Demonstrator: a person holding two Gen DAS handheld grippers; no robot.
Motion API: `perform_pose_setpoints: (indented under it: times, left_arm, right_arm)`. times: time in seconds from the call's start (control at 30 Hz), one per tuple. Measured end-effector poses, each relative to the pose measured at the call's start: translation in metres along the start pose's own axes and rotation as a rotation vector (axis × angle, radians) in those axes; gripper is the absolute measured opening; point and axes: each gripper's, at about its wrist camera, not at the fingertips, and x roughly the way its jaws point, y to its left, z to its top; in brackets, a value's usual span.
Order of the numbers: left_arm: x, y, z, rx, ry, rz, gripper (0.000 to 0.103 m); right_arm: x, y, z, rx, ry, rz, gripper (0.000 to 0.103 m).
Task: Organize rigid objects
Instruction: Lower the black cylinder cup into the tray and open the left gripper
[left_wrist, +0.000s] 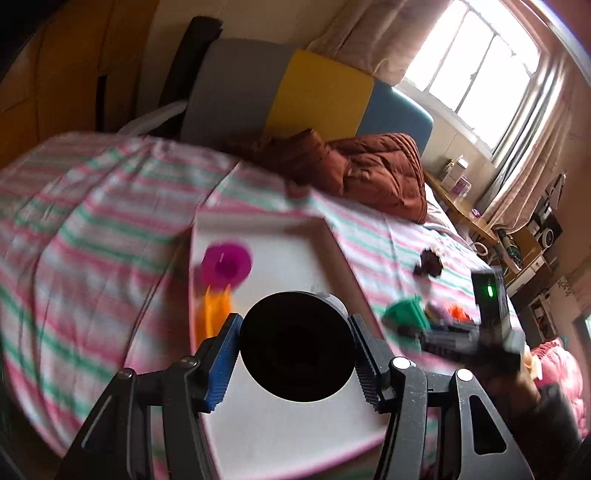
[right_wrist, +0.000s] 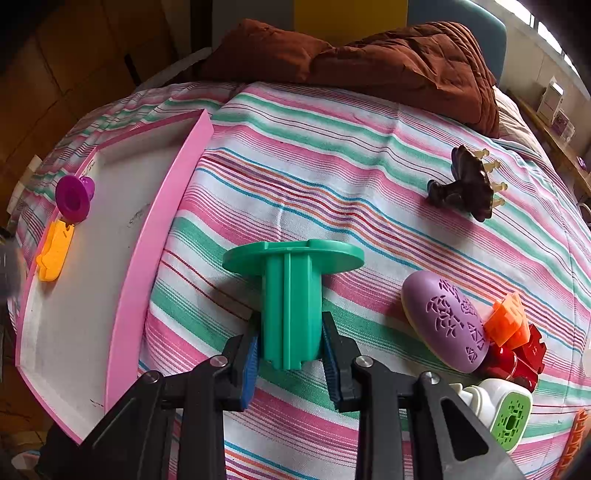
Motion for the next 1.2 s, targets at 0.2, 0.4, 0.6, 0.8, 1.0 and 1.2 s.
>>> perform_pose_setpoints:
  times: [0.2,0.4,0.6,0.8,1.0,1.2]
  left_arm:
    - [0.050,-0.004,0.047,0.003,0.013,0.029,0.058]
    - [0.090,0.001,0.073,0.028,0.035,0.079,0.058]
    - [0.121,0.007,0.075,0.056,0.088,0.117,0.058]
    - [0.111,0.007,0.069,0.091,0.057,0.134,0.071]
    - [0.073,0.003,0.063,0.100,-0.020,0.155,0.077]
    - [0.035,-0.003,0.029,0.093,-0.032,0.172,0.077]
  right_arm:
    - [0.002,0.003,0.001,-0.009,0.000,-0.004,0.029]
    - [0.001,0.002,0.000,-0.019,-0.002,-0.009,0.029]
    - [0.001,0.002,0.000,-0.019,-0.002,-0.009,0.029]
    - [0.002,0.002,0.001,-0.018,-0.002,-0.009,0.029]
    - [0.002,0.003,0.002,-0.019,-0.002,-0.010,0.029]
    - [0.003,0.003,0.002,-0.024,-0.003,-0.015,0.029]
